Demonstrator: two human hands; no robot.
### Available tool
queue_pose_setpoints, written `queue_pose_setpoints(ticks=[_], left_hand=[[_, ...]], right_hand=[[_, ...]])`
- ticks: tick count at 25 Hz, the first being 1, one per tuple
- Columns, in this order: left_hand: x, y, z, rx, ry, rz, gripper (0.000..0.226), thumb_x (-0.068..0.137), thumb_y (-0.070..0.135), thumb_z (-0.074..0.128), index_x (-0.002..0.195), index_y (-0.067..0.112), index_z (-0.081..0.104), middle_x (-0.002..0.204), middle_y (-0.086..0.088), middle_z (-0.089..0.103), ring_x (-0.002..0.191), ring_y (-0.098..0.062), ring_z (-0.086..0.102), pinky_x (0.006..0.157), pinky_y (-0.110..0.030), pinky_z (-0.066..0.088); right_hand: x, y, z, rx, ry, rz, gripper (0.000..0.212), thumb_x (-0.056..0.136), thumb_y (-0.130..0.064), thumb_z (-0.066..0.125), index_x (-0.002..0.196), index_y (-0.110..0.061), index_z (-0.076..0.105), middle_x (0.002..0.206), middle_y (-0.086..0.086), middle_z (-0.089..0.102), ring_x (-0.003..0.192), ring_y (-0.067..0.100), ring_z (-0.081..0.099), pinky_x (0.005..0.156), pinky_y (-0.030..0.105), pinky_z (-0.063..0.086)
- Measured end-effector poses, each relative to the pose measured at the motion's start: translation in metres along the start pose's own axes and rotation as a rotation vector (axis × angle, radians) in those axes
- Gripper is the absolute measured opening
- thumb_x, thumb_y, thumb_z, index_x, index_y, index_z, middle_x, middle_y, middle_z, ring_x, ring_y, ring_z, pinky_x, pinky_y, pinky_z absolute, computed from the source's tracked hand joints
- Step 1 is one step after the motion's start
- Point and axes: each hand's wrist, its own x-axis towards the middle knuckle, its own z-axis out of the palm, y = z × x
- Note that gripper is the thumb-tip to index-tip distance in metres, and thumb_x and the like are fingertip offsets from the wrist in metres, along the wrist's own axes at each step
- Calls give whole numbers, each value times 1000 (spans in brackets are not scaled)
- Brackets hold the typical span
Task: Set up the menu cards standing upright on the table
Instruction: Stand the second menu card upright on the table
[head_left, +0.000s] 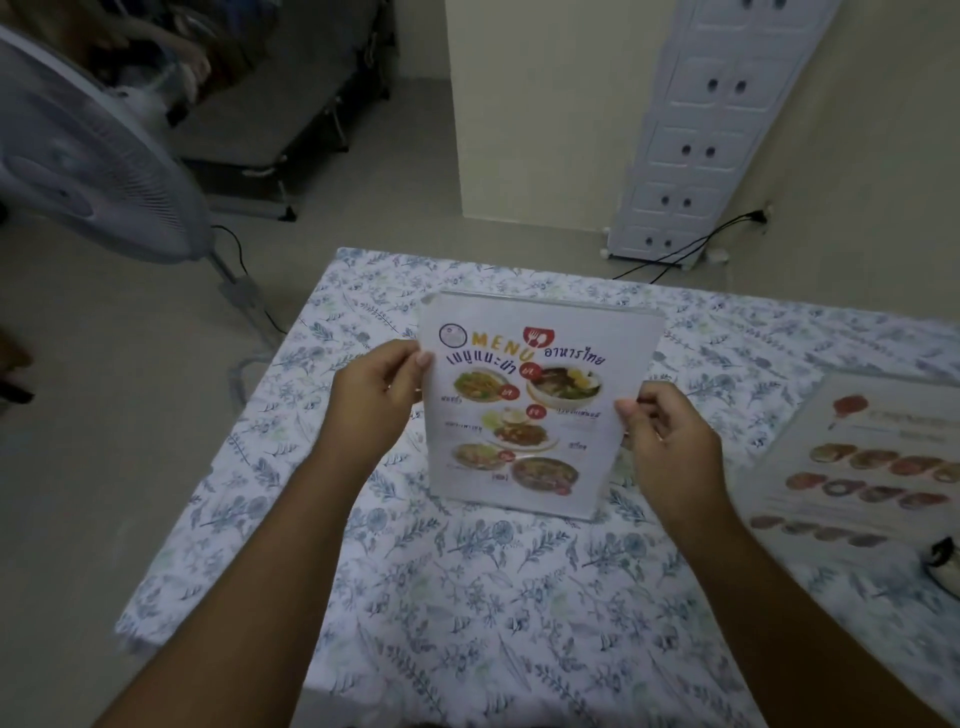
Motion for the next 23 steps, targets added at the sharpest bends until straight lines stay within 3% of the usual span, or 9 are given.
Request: queue_pose_setpoints(ticks=[3,6,8,13,18,19,21,23], left_hand=[[-13,-18,7,-93,-9,-67,19,101,32,59,95,40,75,99,14,79,94,-5,75,85,-38,64],[-20,-30,16,-93,48,-71,21,101,39,57,101,31,76,98,17,78,92,-3,75,82,-40,65],[-22,-31,22,-66,89,-61,25,100,46,54,100,32,75,94,17,78,87,-11,76,76,-42,64],[-20,-28,27,-41,140,-34,17,99,50,53,91,50,69,90,25,75,80,-5,74,67,-29,60],[-35,-13,29,55,187,-34,20,103,45,49,96,43,69,89,24,74,80,-1,70,66,-30,58],[-42,-8,30,70,191,-48,24,104,44,47,105,40,70,95,24,74,87,2,69,72,-30,58],[-63,5,37,90,193,-109,42,105,48,42,138,30,63,133,15,68,122,-1,61,100,-32,53],[-90,19,50,136,188,-146,55,105,49,42,154,23,47,155,4,51,142,-4,40,117,-34,37]], right_hand=[[-9,8,7,-31,-6,8,14,97,-23,61,87,-34,62,89,-23,70,79,-2,68,61,12,54],[-15,13,16,-55,30,-3,13,98,-22,60,91,-32,61,82,-18,70,77,-5,66,56,7,48],[-15,14,20,-73,59,-4,10,99,-24,59,92,-31,60,83,-15,69,76,-3,66,54,9,48],[-15,18,24,-97,81,-20,6,100,-28,57,96,-26,60,82,-10,69,74,0,66,51,14,50],[-14,17,15,-114,18,-42,6,100,-31,56,98,-35,59,82,-15,68,78,-5,65,52,10,47],[-14,17,11,-104,-18,-27,8,100,-31,56,101,-37,60,83,-16,68,78,-6,65,53,9,47],[-20,15,-1,-128,-113,-43,18,100,-34,53,116,-39,59,89,-29,66,83,-11,63,57,9,46],[-33,18,-17,-221,-182,-109,34,100,-42,48,134,-39,50,104,-41,59,98,-19,54,76,12,46]])
